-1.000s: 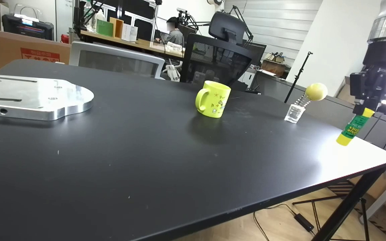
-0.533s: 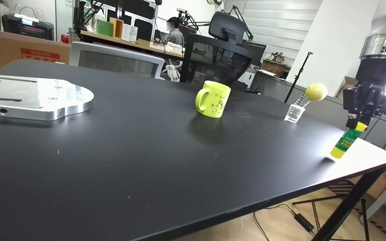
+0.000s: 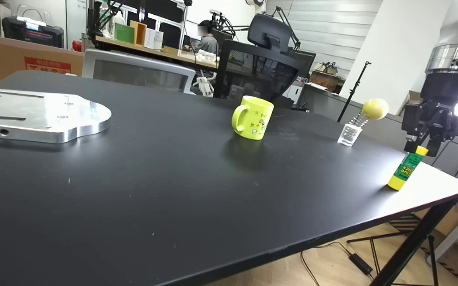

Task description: Remove the yellow object from the yellow cup and put it on the table

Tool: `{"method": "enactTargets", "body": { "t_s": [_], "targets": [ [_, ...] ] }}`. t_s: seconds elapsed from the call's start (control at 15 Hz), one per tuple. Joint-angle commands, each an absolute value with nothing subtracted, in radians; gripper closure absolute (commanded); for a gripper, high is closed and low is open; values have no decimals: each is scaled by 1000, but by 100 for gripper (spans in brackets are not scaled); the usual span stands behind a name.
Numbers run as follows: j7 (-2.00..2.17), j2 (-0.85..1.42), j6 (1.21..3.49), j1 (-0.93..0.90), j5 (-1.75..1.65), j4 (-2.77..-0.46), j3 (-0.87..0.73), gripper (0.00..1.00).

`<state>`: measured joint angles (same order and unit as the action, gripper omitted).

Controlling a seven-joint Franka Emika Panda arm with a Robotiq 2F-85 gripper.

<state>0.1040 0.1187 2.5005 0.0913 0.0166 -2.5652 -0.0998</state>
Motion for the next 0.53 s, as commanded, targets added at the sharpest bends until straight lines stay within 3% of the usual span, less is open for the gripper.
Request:
{"method": "enactTargets", "body": {
  "t_s": [0.0,0.13,0.47],
  "targets": [
    [142,51,2469,78,-20,-2575,-102,8],
    [177,-11,2447,70,-59,-2583,-102,0],
    [133,-14,2435,79,-43,-2565,-91,0]
  ]
}}
